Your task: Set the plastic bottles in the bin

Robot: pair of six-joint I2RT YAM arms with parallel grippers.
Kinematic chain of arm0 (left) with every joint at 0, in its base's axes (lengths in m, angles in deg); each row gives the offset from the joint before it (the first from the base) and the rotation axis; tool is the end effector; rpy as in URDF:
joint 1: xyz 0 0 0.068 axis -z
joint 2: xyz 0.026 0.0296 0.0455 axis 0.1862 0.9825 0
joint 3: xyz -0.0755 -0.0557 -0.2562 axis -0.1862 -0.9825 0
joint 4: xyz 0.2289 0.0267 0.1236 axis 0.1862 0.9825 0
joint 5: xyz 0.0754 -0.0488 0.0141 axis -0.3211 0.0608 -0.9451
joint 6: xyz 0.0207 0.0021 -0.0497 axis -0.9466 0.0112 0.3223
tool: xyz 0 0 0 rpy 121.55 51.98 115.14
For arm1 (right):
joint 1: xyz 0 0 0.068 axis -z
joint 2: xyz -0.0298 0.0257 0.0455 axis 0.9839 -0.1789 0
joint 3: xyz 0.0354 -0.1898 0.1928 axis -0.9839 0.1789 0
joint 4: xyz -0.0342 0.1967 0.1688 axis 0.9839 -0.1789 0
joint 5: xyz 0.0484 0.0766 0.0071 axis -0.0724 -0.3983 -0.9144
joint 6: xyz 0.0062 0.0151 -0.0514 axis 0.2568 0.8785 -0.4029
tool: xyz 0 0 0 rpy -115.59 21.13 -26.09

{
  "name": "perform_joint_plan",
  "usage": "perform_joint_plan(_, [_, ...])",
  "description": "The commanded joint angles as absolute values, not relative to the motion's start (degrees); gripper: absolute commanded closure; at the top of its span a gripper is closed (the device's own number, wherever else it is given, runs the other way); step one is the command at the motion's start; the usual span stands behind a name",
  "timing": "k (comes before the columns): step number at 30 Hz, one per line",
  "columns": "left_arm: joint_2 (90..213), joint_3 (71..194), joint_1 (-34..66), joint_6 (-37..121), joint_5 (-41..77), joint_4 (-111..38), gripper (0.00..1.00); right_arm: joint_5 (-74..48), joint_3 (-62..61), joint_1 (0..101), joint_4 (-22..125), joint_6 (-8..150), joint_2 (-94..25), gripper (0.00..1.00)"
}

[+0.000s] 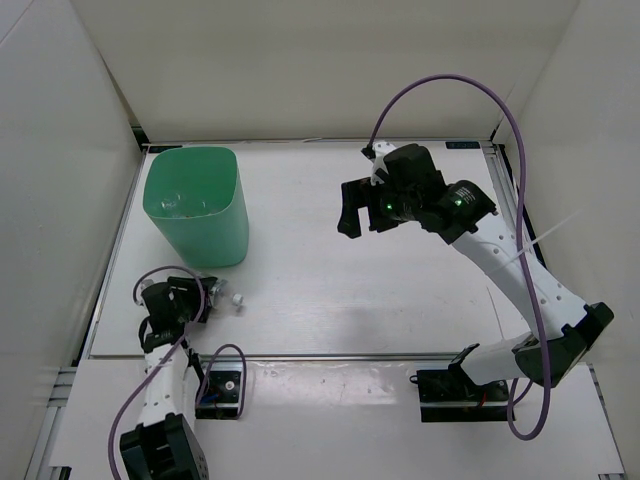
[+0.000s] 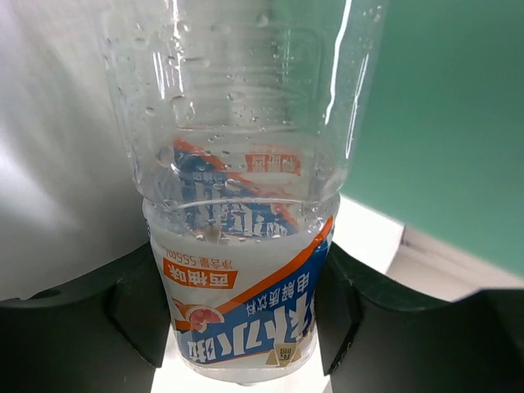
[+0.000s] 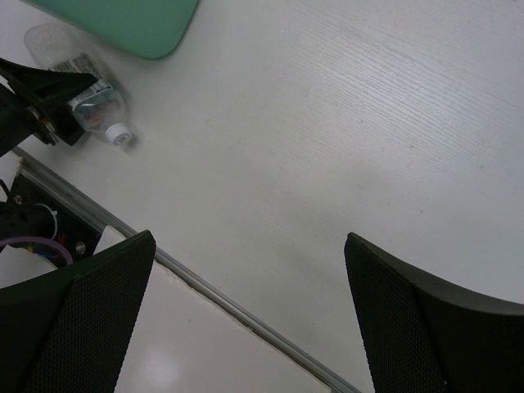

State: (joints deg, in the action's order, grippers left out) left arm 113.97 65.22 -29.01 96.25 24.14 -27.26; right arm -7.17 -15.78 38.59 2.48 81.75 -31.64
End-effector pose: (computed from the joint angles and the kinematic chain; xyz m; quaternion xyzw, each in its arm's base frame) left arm 0.1283 0.0330 0.1216 -0.5641 0.7046 -0.2731 0.3329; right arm 0.2110 0.1856 0.4171 -0.1907 0.8753 0.2285 0.3811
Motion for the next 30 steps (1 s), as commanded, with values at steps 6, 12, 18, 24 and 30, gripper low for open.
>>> perform_joint_plan(6, [100.0,77.2,-29.4,94.2,26.4,-0.9,0.53,-8.2,-15.6,38.7,2.8,83.2,-30.9,0.0])
perform_joint_plan(12, [100.7,107.0,-29.4,83.8,18.7,10.6,0.55,-9.4,-15.6,38.7,3.4,84.3,-32.5,0.0])
perform_joint_plan(18, [118.1,130.6,-29.4,72.3,13.5,3.4,0.56,-10.0,-17.8,38.7,3.4,83.2,-34.1,0.0])
perform_joint_plan(24, [134.5,139.2,-26.6,64.3,7.2,-2.5,0.52,-12.2,-19.1,38.7,3.9,83.9,-36.1,0.0])
perform_joint_plan(30, [141.6,144.0,-18.2,57.1,1.1,-3.8,0.44,-11.7,-19.1,39.3,3.9,83.9,-36.2,0.0])
